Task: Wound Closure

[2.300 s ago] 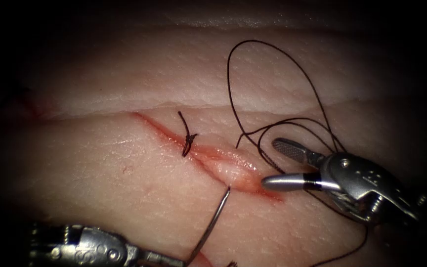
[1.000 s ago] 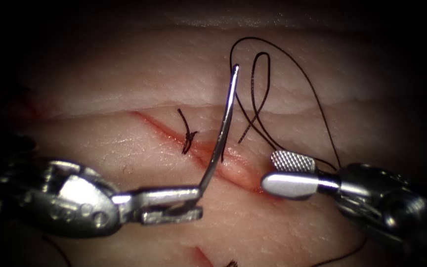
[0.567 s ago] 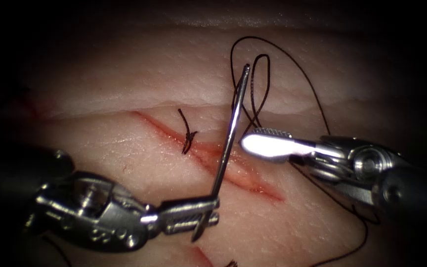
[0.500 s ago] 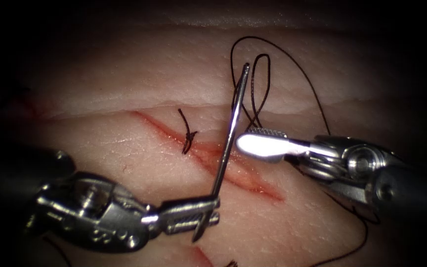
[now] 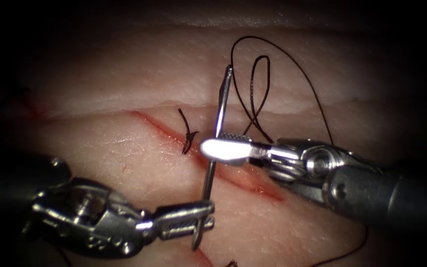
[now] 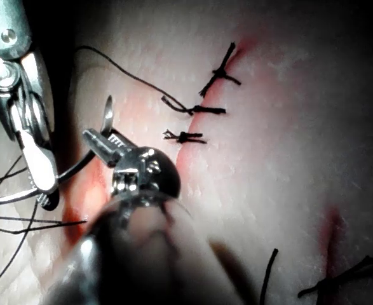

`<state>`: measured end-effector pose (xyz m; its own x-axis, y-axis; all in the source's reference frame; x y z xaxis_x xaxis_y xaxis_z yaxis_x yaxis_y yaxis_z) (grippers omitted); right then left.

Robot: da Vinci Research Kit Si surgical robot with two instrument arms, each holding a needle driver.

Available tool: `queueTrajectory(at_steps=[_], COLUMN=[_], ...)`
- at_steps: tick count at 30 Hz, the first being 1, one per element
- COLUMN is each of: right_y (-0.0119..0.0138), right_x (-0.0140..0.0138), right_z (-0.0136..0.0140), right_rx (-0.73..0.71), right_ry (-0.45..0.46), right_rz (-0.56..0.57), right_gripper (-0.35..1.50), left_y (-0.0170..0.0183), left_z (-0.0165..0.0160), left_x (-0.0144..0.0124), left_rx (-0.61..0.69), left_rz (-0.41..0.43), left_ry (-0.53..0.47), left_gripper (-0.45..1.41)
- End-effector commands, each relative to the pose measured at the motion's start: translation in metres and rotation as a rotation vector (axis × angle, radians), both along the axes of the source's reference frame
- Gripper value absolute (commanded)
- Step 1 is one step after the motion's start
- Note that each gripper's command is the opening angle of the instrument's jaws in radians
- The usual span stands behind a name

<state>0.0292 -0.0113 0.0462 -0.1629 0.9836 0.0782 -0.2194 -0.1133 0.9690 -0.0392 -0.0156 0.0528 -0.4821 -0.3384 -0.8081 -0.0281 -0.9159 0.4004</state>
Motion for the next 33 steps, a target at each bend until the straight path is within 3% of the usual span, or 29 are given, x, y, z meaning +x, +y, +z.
queueTrajectory(at_steps=[1, 2, 4, 5, 12, 16, 18, 25, 31, 33], right_y=[0.0006, 0.0006, 0.0004, 0.0004, 0.0002, 0.0005, 0.0006, 0.0009, 0.0013, 0.0015], right_x=[0.0008, 0.0009, 0.0013, 0.0014, 0.0017, 0.0017, 0.0016, 0.0016, 0.0015, 0.0015], right_z=[0.0003, 0.0003, 0.0003, 0.0002, -0.0005, -0.0006, -0.0006, -0.0003, -0.0003, -0.0003], right_rx=[-0.012, -0.013, -0.015, -0.016, -0.016, -0.024, -0.043, -0.052, -0.067, -0.067], right_ry=[0.001, 0.003, 0.013, 0.018, 0.042, 0.042, 0.047, 0.051, 0.049, 0.051], right_rz=[-0.001, -0.002, -0.008, -0.011, -0.018, -0.02, -0.018, -0.009, -0.009, -0.006], right_gripper=[0.46, 0.57, 1.13, 1.25, 1.38, 1.35, 1.08, 0.66, 0.61, 0.51], left_y=[0.0, -0.0001, -0.0001, -0.0001, 0.0, 0.0, -0.0001, -0.0002, -0.0002, -0.0002], left_z=[0.0007, 0.0008, 0.001, 0.0011, 0.0013, 0.0013, 0.0012, 0.0011, 0.0011, 0.0011], left_x=[-0.0008, -0.0009, -0.0009, -0.001, -0.0009, -0.0009, -0.0008, -0.0009, -0.001, -0.0009], left_rx=[-0.002, -0.003, -0.005, -0.005, -0.007, -0.005, -0.005, -0.005, -0.005, -0.005], left_rz=[0.005, 0.008, 0.008, 0.008, 0.007, 0.009, 0.009, 0.009, 0.008, 0.008], left_ry=[-0.009, -0.013, -0.012, -0.012, -0.014, -0.013, -0.012, -0.012, -0.012, -0.012], left_gripper=[-0.45, -0.45, -0.45, -0.45, -0.45, -0.45, -0.45, -0.45, -0.45, -0.45])
